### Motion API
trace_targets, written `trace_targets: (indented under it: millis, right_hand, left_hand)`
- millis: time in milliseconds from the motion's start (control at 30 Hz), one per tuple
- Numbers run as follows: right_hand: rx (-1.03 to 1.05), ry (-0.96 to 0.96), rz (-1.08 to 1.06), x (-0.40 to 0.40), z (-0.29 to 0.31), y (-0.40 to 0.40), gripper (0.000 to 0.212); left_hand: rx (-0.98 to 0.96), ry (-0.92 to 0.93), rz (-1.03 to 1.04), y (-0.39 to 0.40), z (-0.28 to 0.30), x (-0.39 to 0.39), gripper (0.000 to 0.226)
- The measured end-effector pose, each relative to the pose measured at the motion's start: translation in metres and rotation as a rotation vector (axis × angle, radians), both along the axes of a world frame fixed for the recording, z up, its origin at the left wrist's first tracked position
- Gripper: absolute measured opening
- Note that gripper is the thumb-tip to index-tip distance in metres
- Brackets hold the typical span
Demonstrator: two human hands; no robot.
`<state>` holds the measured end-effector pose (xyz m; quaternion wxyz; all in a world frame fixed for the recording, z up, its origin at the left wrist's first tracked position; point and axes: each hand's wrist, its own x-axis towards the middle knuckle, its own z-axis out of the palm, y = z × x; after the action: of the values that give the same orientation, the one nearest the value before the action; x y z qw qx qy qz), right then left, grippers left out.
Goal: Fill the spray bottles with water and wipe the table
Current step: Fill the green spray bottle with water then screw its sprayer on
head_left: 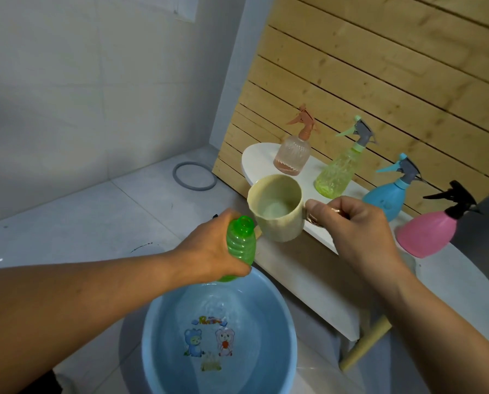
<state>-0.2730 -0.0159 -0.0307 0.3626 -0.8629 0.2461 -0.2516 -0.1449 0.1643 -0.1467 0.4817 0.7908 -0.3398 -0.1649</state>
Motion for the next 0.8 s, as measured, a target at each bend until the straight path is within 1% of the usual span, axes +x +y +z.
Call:
trace_targets:
  millis: [67, 200, 267, 467, 533, 600, 633, 667, 700, 767, 800]
  right_hand:
    - [0.185, 0.002, -0.034, 0.003, -0.01, -0.004, 0.043]
    - [0.409, 0.071, 0.0, 0.008, -0.06, -0.014, 0.034]
    - [0.444, 0.133, 0.017, 0.009, -0.1, -0.019, 0.033]
    - [0.425, 0.381, -0.026, 0.01, -0.206, -0.031, 0.036]
    - [0.288, 0.49, -0.017, 0.009, -0.229, -0.034, 0.039]
    - [0.098, 0.568, 0.022, 0.007, -0.247, -0.033, 0.044]
    - [-0.011, 0.608, 0.059, 0.007, -0.255, -0.032, 0.041]
    - [-0.145, 0.653, 0.101, 0.007, -0.26, -0.029, 0.034]
    - [-0.321, 0.692, 0.148, 0.006, -0.264, -0.025, 0.024]
    - [-0.748, 0.756, 0.288, 0.004, -0.271, -0.016, 0.007]
    - [-0.883, 0.815, 0.332, 0.003, -0.271, -0.011, 0.011]
  left_hand:
    - [-0.016, 0.023, 0.018, 0.001, 0.003, 0.001, 0.074]
    - [-0.043, 0.02, 0.047, 0.003, 0.007, 0.001, 0.076]
    - [-0.048, 0.01, 0.05, 0.003, 0.005, 0.0, 0.079]
    - [-0.03, 0.035, 0.057, 0.0, 0.004, -0.002, 0.084]
    - [-0.027, 0.039, 0.065, 0.001, 0.004, -0.003, 0.082]
    - [-0.016, 0.04, 0.068, 0.001, 0.003, -0.002, 0.081]
    - [-0.006, 0.04, 0.068, 0.002, 0.001, -0.001, 0.082]
    - [0.002, 0.039, 0.068, 0.003, 0.0, -0.001, 0.082]
    - [0.008, 0.042, 0.069, 0.004, 0.0, -0.001, 0.082]
    - [0.015, 0.044, 0.073, 0.006, -0.002, 0.002, 0.081]
    - [0.021, 0.043, 0.075, 0.007, -0.002, 0.002, 0.081]
